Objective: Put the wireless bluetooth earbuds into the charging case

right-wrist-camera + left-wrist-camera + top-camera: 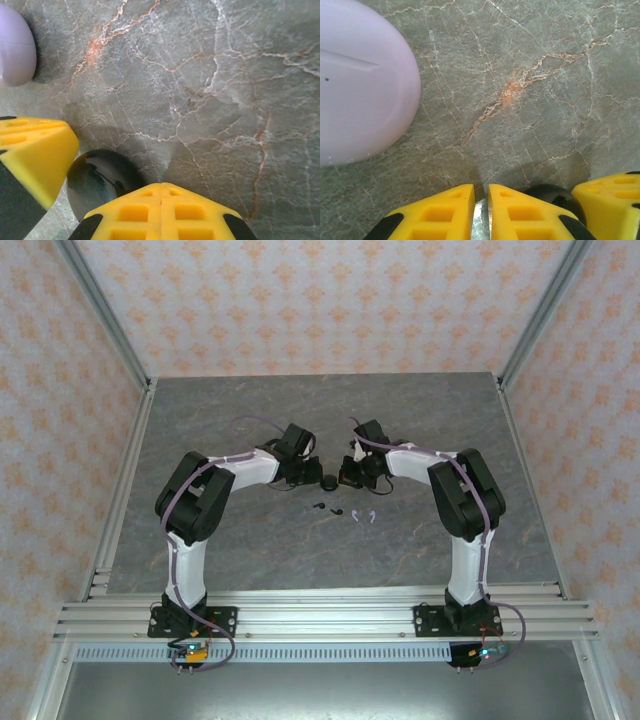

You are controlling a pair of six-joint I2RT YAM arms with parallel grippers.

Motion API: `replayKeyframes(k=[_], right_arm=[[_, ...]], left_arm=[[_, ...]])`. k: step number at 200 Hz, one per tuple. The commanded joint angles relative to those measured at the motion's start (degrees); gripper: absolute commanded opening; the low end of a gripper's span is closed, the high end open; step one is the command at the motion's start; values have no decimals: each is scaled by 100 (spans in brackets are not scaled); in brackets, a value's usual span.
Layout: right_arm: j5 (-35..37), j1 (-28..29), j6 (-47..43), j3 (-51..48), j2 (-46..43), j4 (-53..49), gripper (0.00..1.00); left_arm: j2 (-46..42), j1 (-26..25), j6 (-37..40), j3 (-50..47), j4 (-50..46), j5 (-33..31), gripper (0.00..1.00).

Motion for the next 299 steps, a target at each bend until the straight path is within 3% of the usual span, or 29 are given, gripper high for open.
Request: replayKeyframes(k=[1, 68, 136, 176, 246, 299], right_arm=[[194, 26, -3, 235, 157, -175, 5], [717, 26, -21, 538, 238, -488, 5], [1437, 30, 61, 37, -534, -561, 5], [899, 31, -151, -205, -798, -674, 5], [-71, 28, -226, -563, -845, -389, 5], [-315, 43, -148, -617, -698, -218, 5]], left_arm=[[-139, -178, 92, -279, -401, 303, 18], [-498, -275, 295, -592, -489, 344, 19], [-817, -244, 536, -249, -1108, -599, 20], [-653, -153, 569, 209, -1191, -620, 20], [141, -26, 426, 997, -1131, -25, 19], [524, -26, 477, 1299, -1238, 165, 17]])
